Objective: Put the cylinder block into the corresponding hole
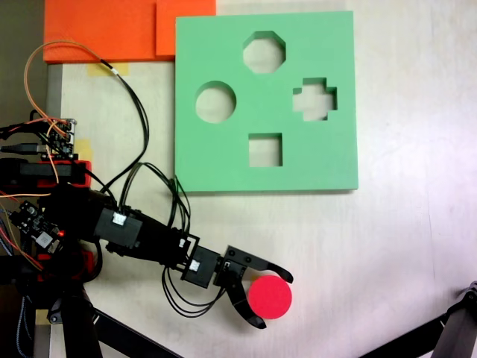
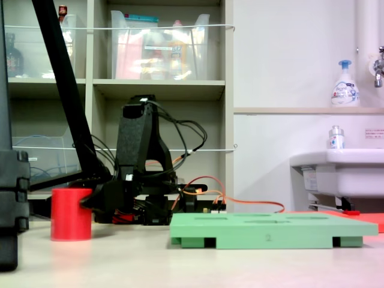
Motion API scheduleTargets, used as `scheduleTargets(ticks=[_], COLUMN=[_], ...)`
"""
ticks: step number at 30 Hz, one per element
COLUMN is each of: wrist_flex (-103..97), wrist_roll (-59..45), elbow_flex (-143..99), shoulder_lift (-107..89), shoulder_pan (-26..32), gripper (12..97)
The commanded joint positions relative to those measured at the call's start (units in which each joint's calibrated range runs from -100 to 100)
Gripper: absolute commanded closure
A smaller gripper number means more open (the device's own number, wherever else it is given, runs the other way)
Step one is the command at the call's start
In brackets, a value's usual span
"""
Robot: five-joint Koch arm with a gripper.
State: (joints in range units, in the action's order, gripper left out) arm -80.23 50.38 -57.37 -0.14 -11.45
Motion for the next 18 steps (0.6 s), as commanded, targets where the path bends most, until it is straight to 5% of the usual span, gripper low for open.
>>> scheduleTargets(ticks=[1,10,18], wrist_flex=[-4.85,6.42,24.42], wrist_roll=[0.34,0.39,0.15], elbow_flex=[0.15,-3.34,-2.15], shoulder_lift=[-0.84,-24.72,-56.71], shoulder_pan=[0.15,2.30,11.33], gripper=[70.5,70.5,70.5])
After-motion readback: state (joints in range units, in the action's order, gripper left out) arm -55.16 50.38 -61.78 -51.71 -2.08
